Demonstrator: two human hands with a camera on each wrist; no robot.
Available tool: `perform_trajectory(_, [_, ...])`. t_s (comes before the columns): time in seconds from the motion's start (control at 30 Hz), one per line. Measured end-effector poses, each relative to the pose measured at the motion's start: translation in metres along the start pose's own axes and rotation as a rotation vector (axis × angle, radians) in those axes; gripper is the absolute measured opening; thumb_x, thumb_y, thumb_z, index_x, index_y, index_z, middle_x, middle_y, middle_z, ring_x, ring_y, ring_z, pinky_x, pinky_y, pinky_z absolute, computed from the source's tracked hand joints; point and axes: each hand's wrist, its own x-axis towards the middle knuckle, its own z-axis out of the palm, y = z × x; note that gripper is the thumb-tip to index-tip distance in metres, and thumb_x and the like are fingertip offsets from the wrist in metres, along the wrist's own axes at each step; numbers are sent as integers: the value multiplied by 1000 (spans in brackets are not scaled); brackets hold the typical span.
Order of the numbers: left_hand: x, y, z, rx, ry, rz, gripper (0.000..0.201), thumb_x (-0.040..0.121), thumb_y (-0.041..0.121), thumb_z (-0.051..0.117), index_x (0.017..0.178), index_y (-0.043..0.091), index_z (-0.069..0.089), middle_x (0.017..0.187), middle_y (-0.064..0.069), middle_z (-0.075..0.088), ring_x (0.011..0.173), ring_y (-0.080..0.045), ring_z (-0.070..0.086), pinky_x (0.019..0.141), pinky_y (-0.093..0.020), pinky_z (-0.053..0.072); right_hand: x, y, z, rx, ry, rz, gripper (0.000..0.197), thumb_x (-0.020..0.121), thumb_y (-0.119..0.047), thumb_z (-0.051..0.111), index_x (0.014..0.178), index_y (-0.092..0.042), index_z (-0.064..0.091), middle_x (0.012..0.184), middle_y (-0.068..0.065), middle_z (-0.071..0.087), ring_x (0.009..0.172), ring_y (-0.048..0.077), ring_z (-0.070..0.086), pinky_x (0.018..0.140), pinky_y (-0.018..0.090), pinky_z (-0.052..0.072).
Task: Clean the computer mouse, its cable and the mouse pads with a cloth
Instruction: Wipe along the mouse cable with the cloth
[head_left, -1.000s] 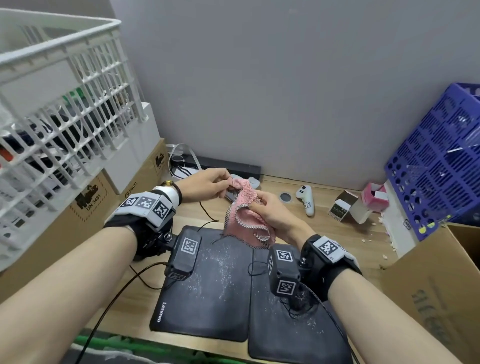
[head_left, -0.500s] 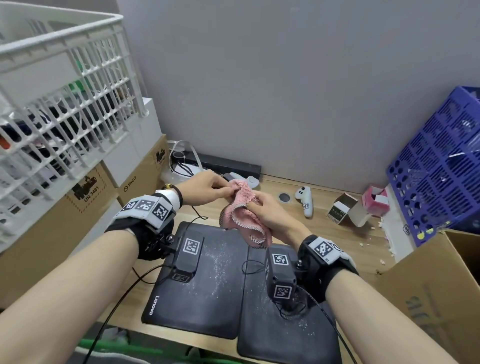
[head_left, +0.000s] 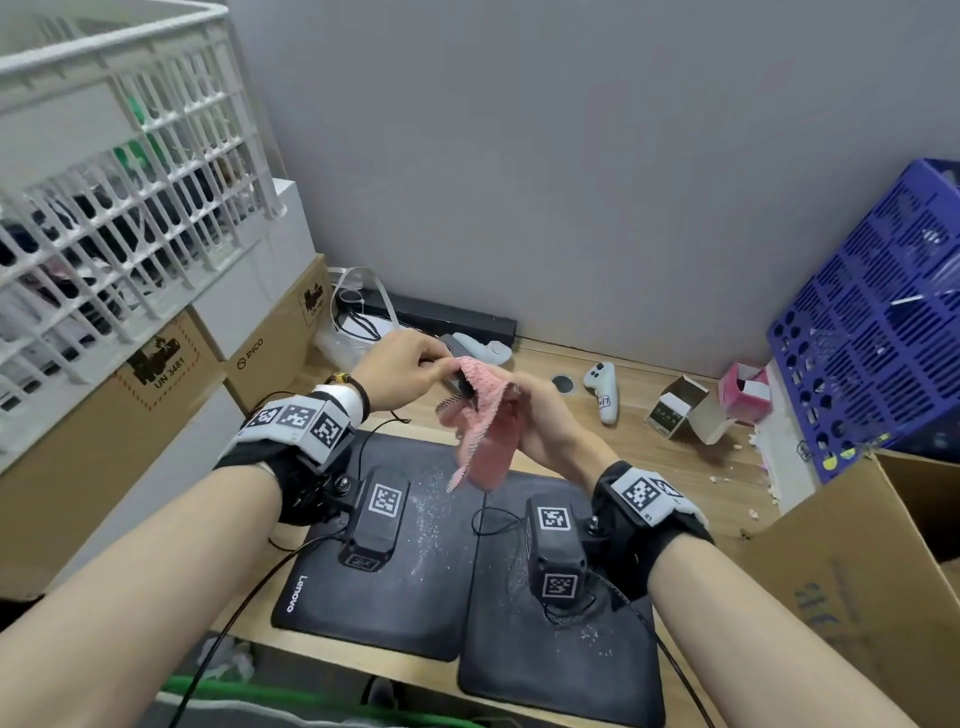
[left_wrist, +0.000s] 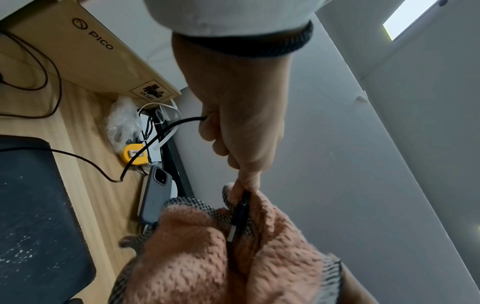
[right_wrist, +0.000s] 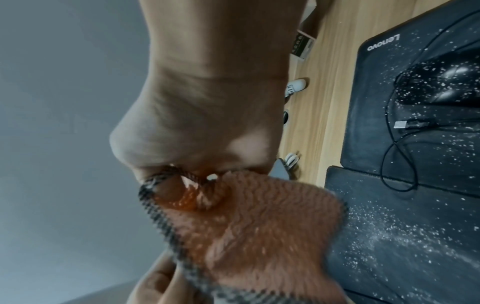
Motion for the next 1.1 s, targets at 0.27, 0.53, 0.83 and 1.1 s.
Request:
perform_trajectory(0.27, [3, 11, 7, -141, 25, -2, 21, 94, 24, 59, 79, 20, 73, 72, 11, 69, 70, 2, 62, 67, -21, 45, 0, 0, -6, -324, 128, -89, 33, 97, -17, 49, 127, -6, 58, 114, 17, 68, 108, 31, 64, 97, 43, 49])
perform_trajectory(0.53, [-2, 6, 2, -189, -151, -50, 28, 95, 31, 56, 88, 11, 73, 62, 15, 60, 58, 2, 49, 58, -14, 39, 7, 0, -11, -426, 277, -62, 28, 85, -25, 71, 107, -6, 67, 96, 10, 73, 79, 14, 68, 75, 31, 54])
perform_trajectory(0.83, [2, -13, -16, -177, -189, -77, 21, 92, 29, 62, 77, 18, 72, 62, 18, 62, 61, 5, 52, 60, -8, 37, 14, 15, -13, -529, 210, -121, 23, 92, -6, 53, 111, -6, 66, 101, 13, 72, 83, 13, 66, 77, 30, 52])
perform_trajectory(1.1, [-4, -23, -15, -376, -147, -82, 18, 93, 22, 62, 77, 18, 69, 61, 19, 64, 60, 8, 56, 62, -5, 38, 30, 14, 4, -146, 78, 20, 35, 100, -37, 46, 125, -16, 58, 118, 4, 66, 108, 19, 62, 89, 33, 51])
